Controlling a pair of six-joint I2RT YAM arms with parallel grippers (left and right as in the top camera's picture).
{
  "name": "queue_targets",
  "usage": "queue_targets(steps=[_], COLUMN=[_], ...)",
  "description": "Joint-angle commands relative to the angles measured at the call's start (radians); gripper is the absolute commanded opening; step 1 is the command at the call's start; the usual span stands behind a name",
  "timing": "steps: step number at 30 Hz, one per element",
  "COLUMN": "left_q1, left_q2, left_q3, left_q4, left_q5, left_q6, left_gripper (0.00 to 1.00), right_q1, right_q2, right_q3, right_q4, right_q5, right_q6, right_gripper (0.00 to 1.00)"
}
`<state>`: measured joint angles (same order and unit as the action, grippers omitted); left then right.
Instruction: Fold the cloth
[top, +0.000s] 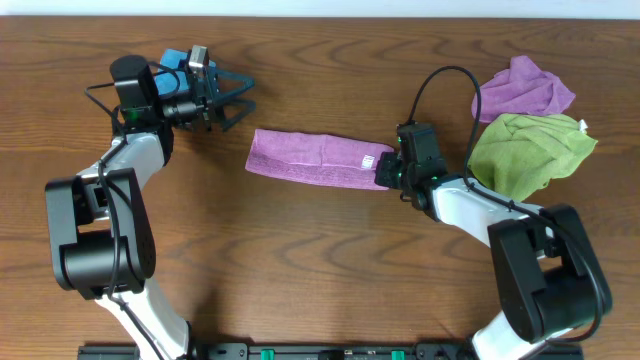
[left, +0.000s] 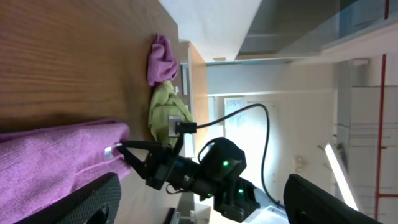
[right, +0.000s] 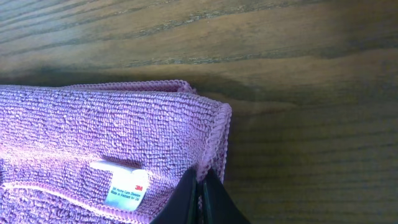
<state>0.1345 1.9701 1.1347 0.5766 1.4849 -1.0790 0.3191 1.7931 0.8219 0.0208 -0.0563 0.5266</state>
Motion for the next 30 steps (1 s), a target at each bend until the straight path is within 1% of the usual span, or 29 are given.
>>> queue_targets(steps=[1, 3, 4, 6, 7, 8, 9, 11, 13, 16, 18, 21, 24, 26, 30], left_q1=[-0.016, -0.039, -0.051, -0.078, -0.089, -0.101, -0.111, -0.128, -0.142, -0.167, -0.191, -0.225, -0.268, -0.3, -0.359], left_q2=[0.005, 0.005, 0.005, 0.005, 0.005, 0.005, 0.005, 0.005, 0.005, 0.005, 0.005, 0.005, 0.005, 0.005, 0.005], left_q3=[0.014, 0.014, 0.014, 0.014, 0.014, 0.014, 0.014, 0.014, 0.014, 0.014, 0.014, 0.014, 0.014, 0.014, 0.014], left_q4=[0.003, 0.003, 0.003, -0.006, -0.021, -0.05, -0.081, -0.182, -0.313, -0.565, -0.698, -0.785, -0.833, -0.85, -0.856], left_q5=[0.027, 0.023, 0.023, 0.019, 0.008, -0.014, -0.04, -0.119, -0.217, -0.444, -0.613, -0.786, -0.944, -1.031, -1.157], left_q6=[-0.017, 0.025, 0.063, 0.14, 0.168, 0.204, 0.24, 0.323, 0.424, 0.569, 0.626, 0.658, 0.661, 0.661, 0.661], left_gripper=[0.88, 0.85, 0.79, 0.49, 0.32, 0.08, 0.06, 0.06, 0.06, 0.06, 0.06, 0.06, 0.06, 0.06, 0.06], right_q1=[0.01, 0.01, 0.009, 0.009, 0.009, 0.009, 0.009, 0.009, 0.009, 0.009, 0.009, 0.009, 0.009, 0.009, 0.009], right_q2=[0.004, -0.002, -0.006, -0.026, -0.037, -0.05, -0.064, -0.097, -0.132, -0.181, -0.212, -0.224, -0.211, -0.197, -0.177], right_q3=[0.014, 0.014, 0.014, 0.014, 0.014, 0.014, 0.014, 0.014, 0.014, 0.014, 0.014, 0.014, 0.014, 0.013, 0.012], right_q4=[-0.002, -0.003, -0.003, -0.003, -0.004, -0.006, -0.008, -0.013, -0.018, -0.034, -0.058, -0.112, -0.171, -0.179, -0.177], right_q5=[0.0, 0.0, 0.0, 0.0, -0.001, -0.001, -0.002, -0.002, -0.005, -0.004, -0.004, -0.004, 0.0, -0.002, -0.002], right_q6=[-0.001, 0.0, 0.002, 0.036, 0.051, 0.064, 0.071, 0.071, 0.071, 0.071, 0.072, 0.113, 0.171, 0.195, 0.213], right_gripper=[0.12, 0.21, 0.25, 0.36, 0.42, 0.49, 0.52, 0.57, 0.65, 0.72, 0.76, 0.8, 0.82, 0.83, 0.85])
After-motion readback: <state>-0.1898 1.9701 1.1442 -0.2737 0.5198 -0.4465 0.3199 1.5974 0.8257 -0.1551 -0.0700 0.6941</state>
